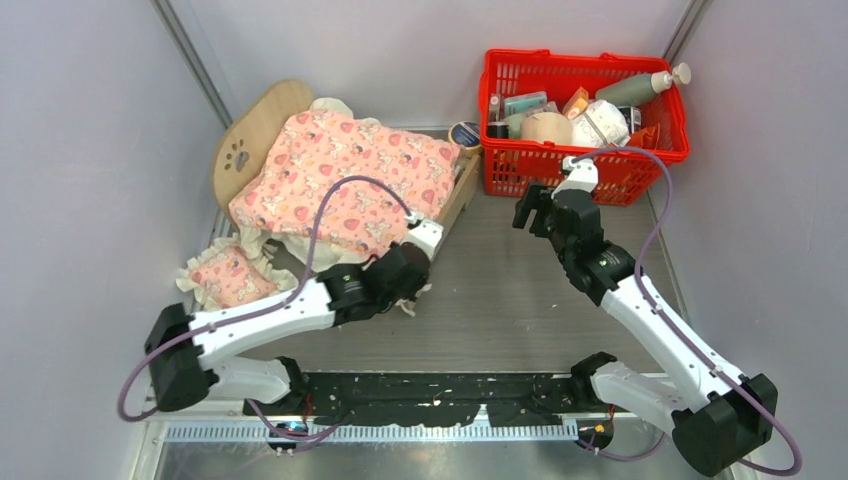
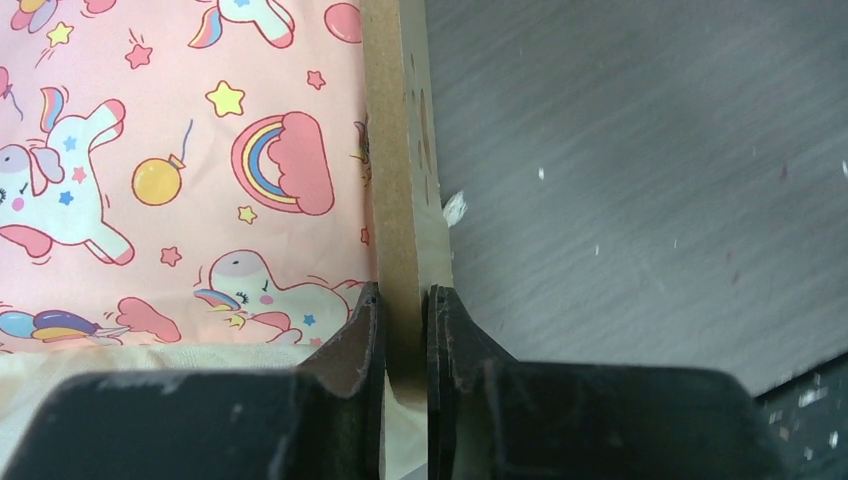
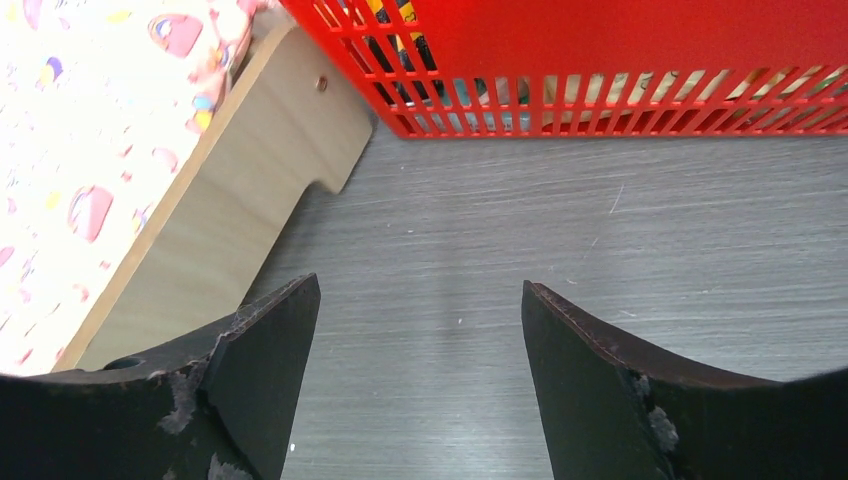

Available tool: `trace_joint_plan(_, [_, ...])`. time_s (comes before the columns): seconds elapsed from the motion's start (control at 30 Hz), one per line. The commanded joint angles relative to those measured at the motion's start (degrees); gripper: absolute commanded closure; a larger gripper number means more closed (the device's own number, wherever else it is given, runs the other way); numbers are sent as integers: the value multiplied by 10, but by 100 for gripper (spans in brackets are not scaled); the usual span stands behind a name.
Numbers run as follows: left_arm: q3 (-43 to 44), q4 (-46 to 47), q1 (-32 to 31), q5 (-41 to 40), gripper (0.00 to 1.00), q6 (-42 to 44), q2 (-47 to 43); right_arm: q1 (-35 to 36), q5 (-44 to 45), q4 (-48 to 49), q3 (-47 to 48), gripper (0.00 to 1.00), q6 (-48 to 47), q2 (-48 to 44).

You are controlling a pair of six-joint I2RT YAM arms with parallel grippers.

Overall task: Set up the pet bed
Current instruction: Adjust the bed frame at the center of the board.

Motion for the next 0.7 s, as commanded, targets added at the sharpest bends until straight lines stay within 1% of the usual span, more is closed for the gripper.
trace_joint_plan(0.0, [-51, 67, -13, 85, 100, 86, -129, -3, 23, 50, 32, 20, -12, 24])
trace_joint_plan(0.1, [-102, 69, -15, 159, 100, 101, -194, -4, 6, 50, 41, 20, -26, 36])
trace_joint_plan(0.17, [-129, 62, -20, 194, 100, 109, -233, -4, -40, 49, 41, 20, -46, 38])
trace_joint_plan(0.2, [-143, 63, -22, 210, 100, 115, -251, -4, -79, 47, 40, 20, -61, 35])
trace_joint_plan(0.23, [-159, 67, -25, 230, 100, 125, -268, -4, -96, 46, 38, 20, -65, 33])
trace_joint_plan(0.27, [-174, 70, -31, 245, 100, 140, -289, -4, -121, 46, 30, 20, -70, 28])
trace_joint_plan(0.33, [-203, 74, -49, 266, 100, 179, -322, -4, -142, 40, 20, 20, -73, 21])
trace_joint_plan(0.4, [-237, 90, -63, 327, 100, 236, -357, -4, -154, 28, 13, 20, -80, 18])
trace_joint_plan(0.47, [-263, 99, -71, 379, 100, 273, -393, -4, -163, 16, 7, 20, -85, 18])
trace_joint_plan(0.53, [-275, 93, -71, 401, 100, 295, -421, -4, -180, 1, 4, 20, -87, 21])
trace_joint_plan(0.57, [-273, 81, -71, 391, 100, 300, -430, -4, -184, -4, 2, 20, -87, 24])
trace_joint_plan(0.6, [-268, 70, -71, 358, 91, 294, -436, -4, -191, -4, -2, 20, -86, 26])
trace_joint_plan(0.63, [-258, 57, -71, 296, 77, 277, -439, -4, -195, -3, -4, 20, -86, 29])
trace_joint_plan(0.67, [-242, 32, -68, 236, 65, 262, -438, -4, -195, -3, -3, 20, -87, 31])
